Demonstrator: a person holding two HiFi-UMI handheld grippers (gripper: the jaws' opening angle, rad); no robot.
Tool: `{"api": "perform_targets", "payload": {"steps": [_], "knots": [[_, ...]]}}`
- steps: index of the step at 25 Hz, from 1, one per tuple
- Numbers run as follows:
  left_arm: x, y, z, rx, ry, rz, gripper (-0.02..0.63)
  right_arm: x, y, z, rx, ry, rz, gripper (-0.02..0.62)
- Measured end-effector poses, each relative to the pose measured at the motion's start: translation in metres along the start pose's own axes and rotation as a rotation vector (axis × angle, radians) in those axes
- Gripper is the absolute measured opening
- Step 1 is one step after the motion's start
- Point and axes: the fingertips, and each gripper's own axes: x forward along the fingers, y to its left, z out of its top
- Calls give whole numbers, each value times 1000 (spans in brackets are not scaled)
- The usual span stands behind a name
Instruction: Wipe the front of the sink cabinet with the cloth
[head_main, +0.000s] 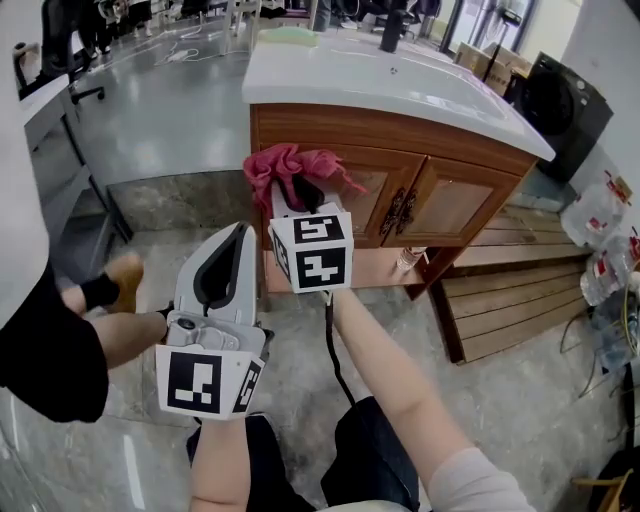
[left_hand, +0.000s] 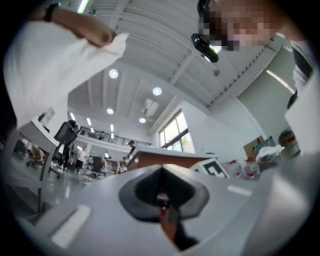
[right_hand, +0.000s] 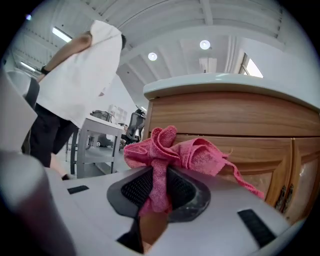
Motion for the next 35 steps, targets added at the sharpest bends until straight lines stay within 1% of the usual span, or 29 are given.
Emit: {"api": "perform_targets", "payload": {"steps": [4, 8, 11, 16, 19, 21, 26, 35], "knots": [[-2, 5, 0, 4, 4, 6, 6, 2, 9, 1, -37, -9, -15, 84], [-1, 5, -2, 3, 5, 7, 6, 3, 9, -7, -70, -14, -23, 84], [-1, 4, -3, 0, 4, 4, 6, 3, 11, -18, -71, -1, -24, 83], [1, 0, -1, -2, 4, -2, 6, 5, 13, -43, -67, 53, -15, 83], [0, -1, -1, -4, 2, -4, 6, 5, 13, -48, -73, 64, -7, 83], [0, -2, 0, -5, 0, -5, 6, 4, 11, -48, -58, 67, 3, 83], [1, -5, 0, -8, -1, -11, 6, -1, -13, -55, -35, 79, -35, 80], [4, -15, -1, -13, -4, -30, 6, -19, -59, -65, -28, 83, -108, 77]]}}
